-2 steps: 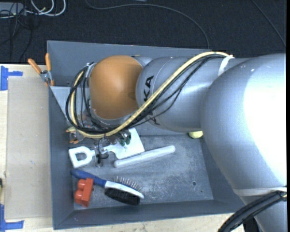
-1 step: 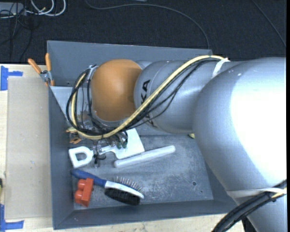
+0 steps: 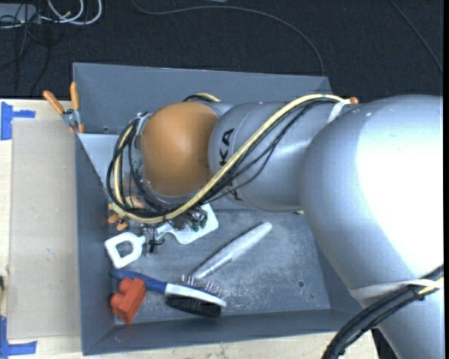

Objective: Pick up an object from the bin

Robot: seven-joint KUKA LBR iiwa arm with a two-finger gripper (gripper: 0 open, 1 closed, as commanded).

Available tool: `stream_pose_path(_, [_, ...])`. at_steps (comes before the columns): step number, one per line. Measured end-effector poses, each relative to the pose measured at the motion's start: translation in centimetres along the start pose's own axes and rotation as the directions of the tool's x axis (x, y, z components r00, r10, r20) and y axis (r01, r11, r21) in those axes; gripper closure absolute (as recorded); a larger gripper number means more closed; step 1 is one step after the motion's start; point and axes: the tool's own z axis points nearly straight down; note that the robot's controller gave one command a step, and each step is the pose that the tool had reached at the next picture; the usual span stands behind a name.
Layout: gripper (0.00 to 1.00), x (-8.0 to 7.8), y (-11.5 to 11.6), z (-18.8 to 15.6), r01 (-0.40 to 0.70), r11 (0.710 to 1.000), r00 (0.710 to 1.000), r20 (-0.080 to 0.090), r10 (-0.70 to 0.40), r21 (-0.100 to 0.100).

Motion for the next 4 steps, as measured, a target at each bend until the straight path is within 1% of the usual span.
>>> stream_pose_path(3, [1.0, 0.0, 0.0, -0.4, -0.003, 1.0, 1.0, 0.001, 0.003, -0.002])
stream_pose_path(4, [1.0, 0.2, 0.1, -1.6, -0.003, 1.0, 1.0, -0.007, 0.003, -0.004])
